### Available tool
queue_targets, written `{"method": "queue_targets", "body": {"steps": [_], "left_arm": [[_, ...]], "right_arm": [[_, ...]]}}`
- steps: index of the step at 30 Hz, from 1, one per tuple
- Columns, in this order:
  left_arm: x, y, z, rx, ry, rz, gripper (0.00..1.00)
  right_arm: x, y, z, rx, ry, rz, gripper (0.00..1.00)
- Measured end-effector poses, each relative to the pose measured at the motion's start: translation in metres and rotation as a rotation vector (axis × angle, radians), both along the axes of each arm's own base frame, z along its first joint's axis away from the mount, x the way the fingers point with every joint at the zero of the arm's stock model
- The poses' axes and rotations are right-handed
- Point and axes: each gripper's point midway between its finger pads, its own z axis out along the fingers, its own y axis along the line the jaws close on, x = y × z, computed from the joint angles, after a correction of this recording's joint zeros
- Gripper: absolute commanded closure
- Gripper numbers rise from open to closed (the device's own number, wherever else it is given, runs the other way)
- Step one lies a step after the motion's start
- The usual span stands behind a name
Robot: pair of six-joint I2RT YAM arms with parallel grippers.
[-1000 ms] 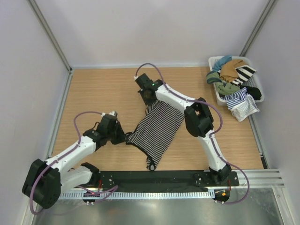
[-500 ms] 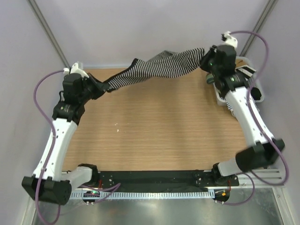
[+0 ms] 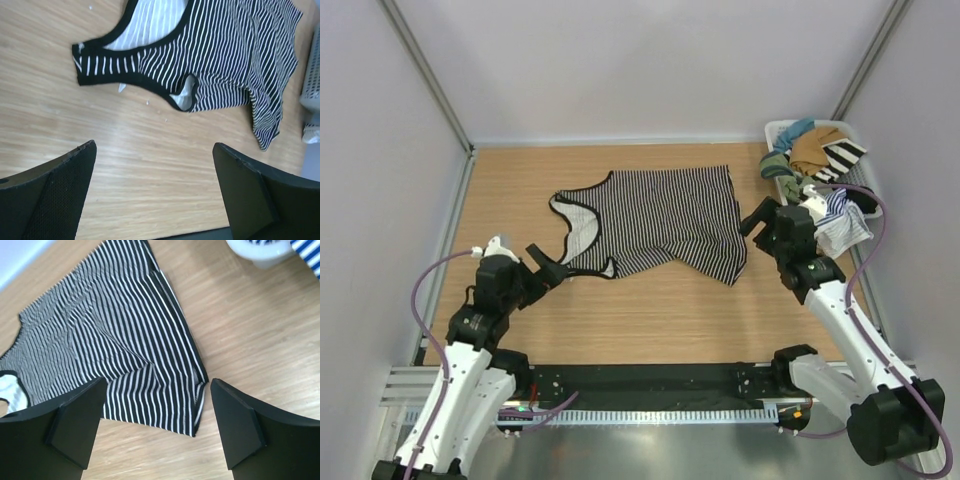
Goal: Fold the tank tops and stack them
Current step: Flatten the tank top out
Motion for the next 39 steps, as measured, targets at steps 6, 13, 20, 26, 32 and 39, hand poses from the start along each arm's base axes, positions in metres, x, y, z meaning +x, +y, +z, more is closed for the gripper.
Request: {"method": "queue_targets", "body": {"steps": [6,13,20,26,32,39], "left_arm": [[0.02,-0.003,0.0,0.006,0.035,0.011,0.02],[0.035,-0.023,-0.04,0.004,0.2,-0.077,0.09],[0.045,-0.038,-0.05,0.045,0.231,-0.146,0.11],[0.05,-0.028,-0.056,0.104,0.224,-0.116,0.1],[0.058,-0.011,-0.062,0.152,0.221,-0.022,0.07],[0.058,0.003,-0.079,0.187,0.266,0.07,0.02]], "right_arm": [[0.014,0.007,0.009,-0.007,-0.02,0.037,0.2],[0.015,0.021,-0.037,-0.023,0.133,0.13,0.3],[-0.001,0.02,-0.077,-0.045,0.271,0.152,0.36],[-0.033,0.021,-0.115,-0.064,0.39,0.178,0.38],[-0.047,0.035,-0.134,-0.078,0.455,0.232,0.43],[-0.057,0.046,-0.148,-0.082,0.489,0.253,0.81]]}}
